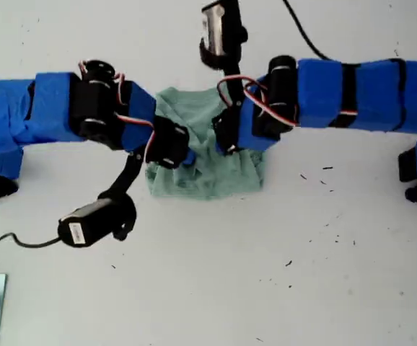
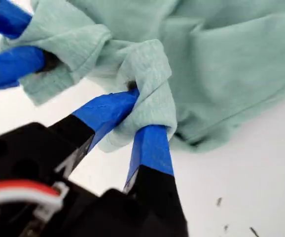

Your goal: Fold t shirt

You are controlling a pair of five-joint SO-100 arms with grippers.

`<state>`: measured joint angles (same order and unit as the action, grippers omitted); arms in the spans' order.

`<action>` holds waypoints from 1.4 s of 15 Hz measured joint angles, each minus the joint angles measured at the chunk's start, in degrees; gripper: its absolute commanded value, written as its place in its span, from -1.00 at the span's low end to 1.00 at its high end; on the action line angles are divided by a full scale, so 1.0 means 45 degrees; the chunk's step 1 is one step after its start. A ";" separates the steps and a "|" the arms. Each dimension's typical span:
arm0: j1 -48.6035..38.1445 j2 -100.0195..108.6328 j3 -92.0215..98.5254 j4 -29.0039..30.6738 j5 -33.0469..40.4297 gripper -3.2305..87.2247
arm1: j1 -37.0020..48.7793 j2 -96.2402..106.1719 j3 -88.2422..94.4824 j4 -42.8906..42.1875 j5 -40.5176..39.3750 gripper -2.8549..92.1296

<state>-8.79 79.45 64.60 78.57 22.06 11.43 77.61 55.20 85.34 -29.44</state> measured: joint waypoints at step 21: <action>0.0957 2.8105 2.6719 -0.4570 -0.6211 -0.60 | -0.0391 2.7129 2.6680 -0.2148 0.3926 -0.88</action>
<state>-4.48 205.93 184.83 58.01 -5.89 9.67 199.69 175.25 75.67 -11.78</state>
